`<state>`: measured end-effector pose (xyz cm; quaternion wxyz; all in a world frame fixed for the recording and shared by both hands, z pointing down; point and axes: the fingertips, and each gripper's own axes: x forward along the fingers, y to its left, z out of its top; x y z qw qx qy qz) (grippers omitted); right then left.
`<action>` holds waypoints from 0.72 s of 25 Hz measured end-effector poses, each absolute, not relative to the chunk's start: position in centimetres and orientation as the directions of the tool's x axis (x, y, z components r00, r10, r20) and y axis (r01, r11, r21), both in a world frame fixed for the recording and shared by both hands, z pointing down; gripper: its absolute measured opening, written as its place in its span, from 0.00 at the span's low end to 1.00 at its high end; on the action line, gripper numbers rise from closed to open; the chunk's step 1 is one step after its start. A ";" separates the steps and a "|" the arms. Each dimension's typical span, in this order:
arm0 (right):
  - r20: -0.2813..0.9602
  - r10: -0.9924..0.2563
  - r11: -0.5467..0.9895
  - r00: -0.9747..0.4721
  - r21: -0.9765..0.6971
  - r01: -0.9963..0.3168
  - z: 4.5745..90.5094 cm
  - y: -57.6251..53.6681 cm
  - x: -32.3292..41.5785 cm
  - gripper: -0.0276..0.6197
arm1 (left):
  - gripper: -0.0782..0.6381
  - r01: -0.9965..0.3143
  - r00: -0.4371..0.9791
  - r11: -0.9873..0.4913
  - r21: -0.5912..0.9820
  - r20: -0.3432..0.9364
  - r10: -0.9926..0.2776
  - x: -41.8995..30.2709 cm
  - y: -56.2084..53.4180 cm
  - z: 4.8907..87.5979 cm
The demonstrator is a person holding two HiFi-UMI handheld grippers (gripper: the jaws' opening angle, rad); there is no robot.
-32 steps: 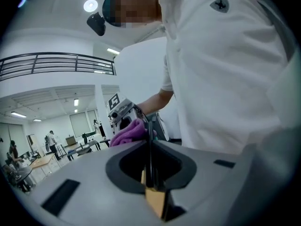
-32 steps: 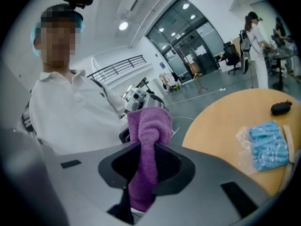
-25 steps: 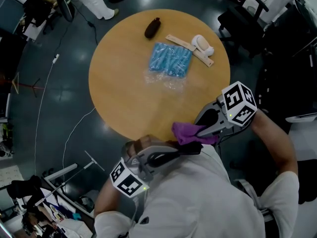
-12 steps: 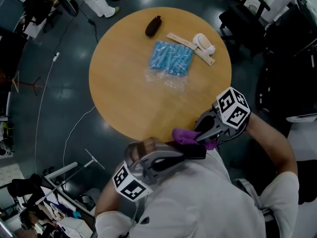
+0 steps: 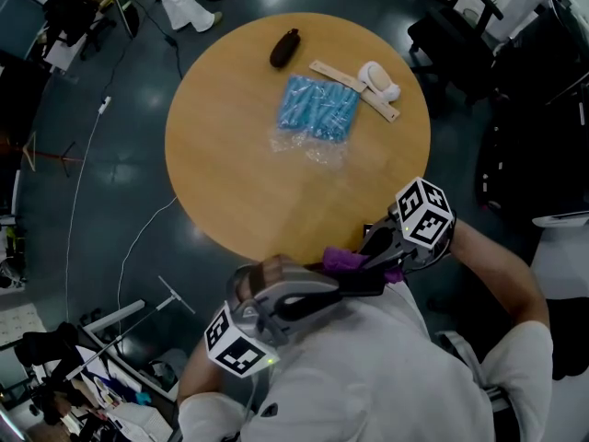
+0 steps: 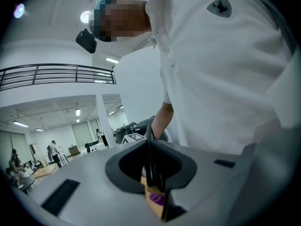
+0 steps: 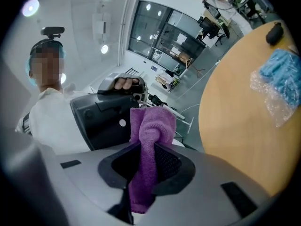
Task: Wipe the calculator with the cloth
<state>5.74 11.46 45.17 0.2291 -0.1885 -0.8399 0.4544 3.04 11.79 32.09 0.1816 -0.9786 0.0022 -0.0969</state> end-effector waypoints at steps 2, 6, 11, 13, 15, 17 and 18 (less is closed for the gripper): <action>0.301 0.541 0.548 -0.785 -0.834 0.058 47.3 11.9 6.4 0.17 | 0.17 0.033 0.981 -0.927 -0.374 0.191 -0.043 3.2 12.0 32.0; 0.450 0.451 0.640 -0.771 -0.765 -0.072 49.0 7.8 8.7 0.17 | 0.17 0.058 0.969 -0.903 -0.426 0.240 -0.051 3.8 12.2 33.1; 0.374 0.355 0.764 -0.856 -0.645 0.035 36.8 2.3 7.5 0.17 | 0.17 0.104 0.961 -0.899 -0.426 0.276 -0.019 4.3 12.4 34.3; 0.386 0.400 0.780 -0.831 -0.619 0.087 34.3 3.3 5.9 0.17 | 0.17 0.110 0.960 -0.896 -0.431 0.278 -0.016 4.6 12.6 34.5; 0.424 0.448 0.773 -0.787 -0.626 0.103 34.3 5.0 4.7 0.17 | 0.17 0.106 0.962 -0.894 -0.435 0.273 -0.018 4.8 12.6 34.4; 0.471 0.479 0.765 -0.741 -0.638 0.088 35.6 6.4 4.1 0.17 | 0.17 0.100 0.964 -0.894 -0.437 0.264 -0.021 4.9 12.6 34.2; 0.483 0.490 0.757 -0.726 -0.649 0.079 36.3 6.8 3.9 0.17 | 0.17 0.098 0.965 -0.894 -0.438 0.260 -0.022 4.9 12.7 34.0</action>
